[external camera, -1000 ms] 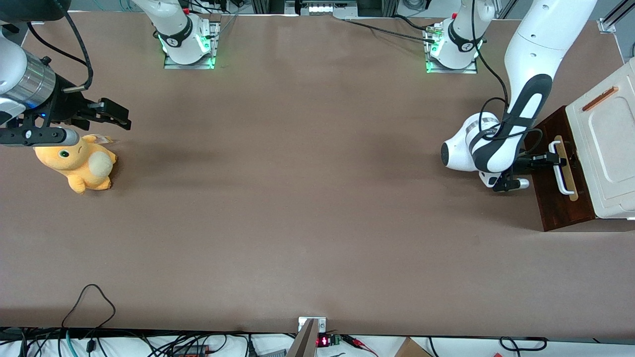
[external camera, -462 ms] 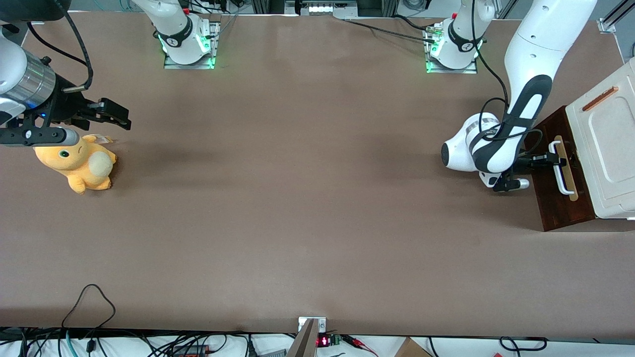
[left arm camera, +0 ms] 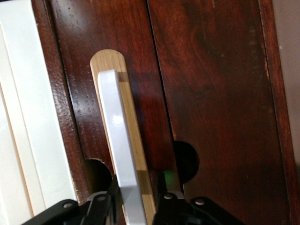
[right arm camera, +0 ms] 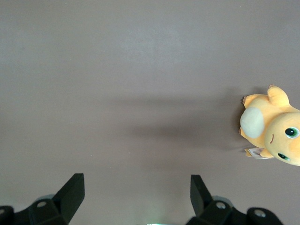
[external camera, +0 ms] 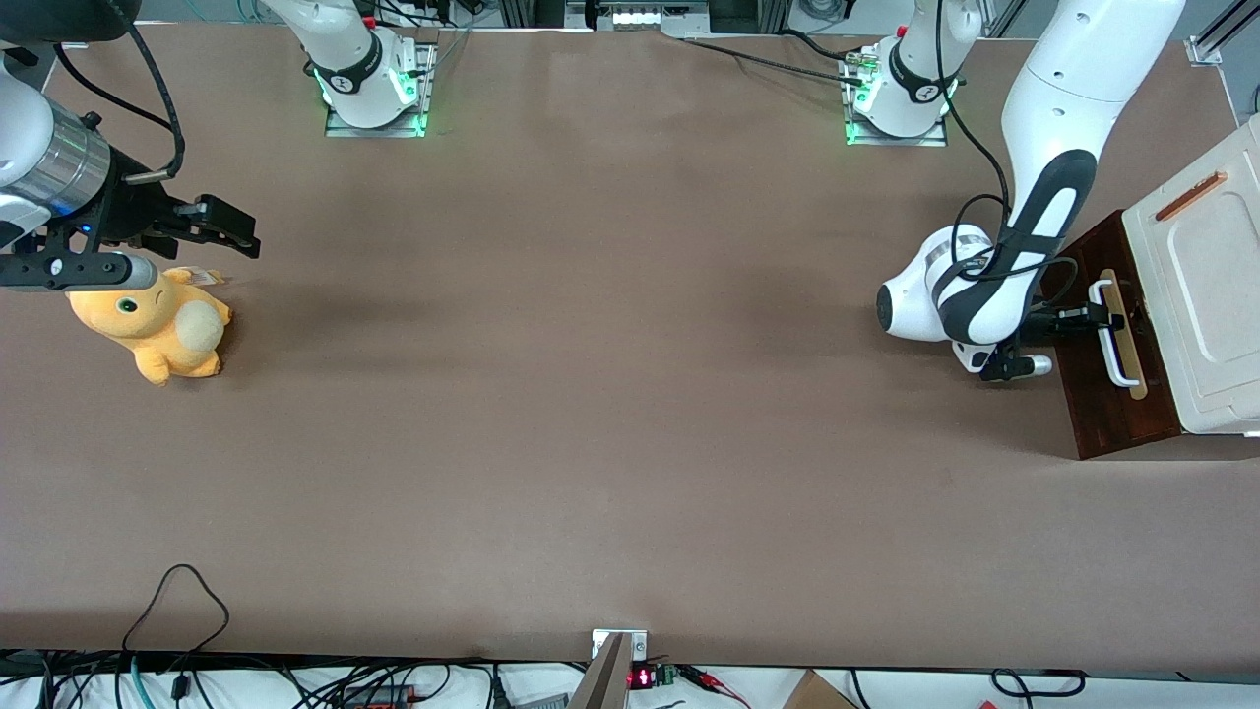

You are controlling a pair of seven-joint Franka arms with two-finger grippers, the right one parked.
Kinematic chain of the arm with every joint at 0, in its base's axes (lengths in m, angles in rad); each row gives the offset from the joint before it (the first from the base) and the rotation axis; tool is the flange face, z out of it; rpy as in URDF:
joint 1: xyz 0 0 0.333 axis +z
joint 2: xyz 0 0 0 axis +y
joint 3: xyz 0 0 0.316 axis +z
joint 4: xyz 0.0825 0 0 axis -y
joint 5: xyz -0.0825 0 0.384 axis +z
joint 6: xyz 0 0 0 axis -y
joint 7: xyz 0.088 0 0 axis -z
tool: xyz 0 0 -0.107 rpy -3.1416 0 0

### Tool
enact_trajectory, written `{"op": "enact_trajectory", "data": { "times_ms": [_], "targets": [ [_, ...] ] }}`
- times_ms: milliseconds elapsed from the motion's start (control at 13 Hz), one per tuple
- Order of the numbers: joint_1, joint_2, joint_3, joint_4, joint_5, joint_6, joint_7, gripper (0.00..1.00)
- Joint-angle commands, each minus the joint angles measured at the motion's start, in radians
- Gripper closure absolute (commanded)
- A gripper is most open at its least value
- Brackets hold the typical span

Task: Open lower drawer with left arm only
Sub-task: 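Close the left gripper around the white drawer handle, then pull the handle away from the cabinet with the left gripper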

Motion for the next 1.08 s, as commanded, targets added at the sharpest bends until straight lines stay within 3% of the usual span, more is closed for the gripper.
{"op": "enact_trajectory", "data": {
  "times_ms": [0, 231, 692, 1000],
  "targets": [
    [-0.004, 0.014, 0.005, 0.019, 0.019, -0.008, -0.005, 0.76],
    [-0.006, 0.013, 0.005, 0.019, 0.019, -0.008, -0.005, 0.87],
    [-0.047, 0.004, -0.008, 0.032, 0.016, -0.007, -0.003, 1.00],
    [-0.085, 0.002, -0.043, 0.052, -0.009, -0.007, 0.000, 1.00]
  ]
}}
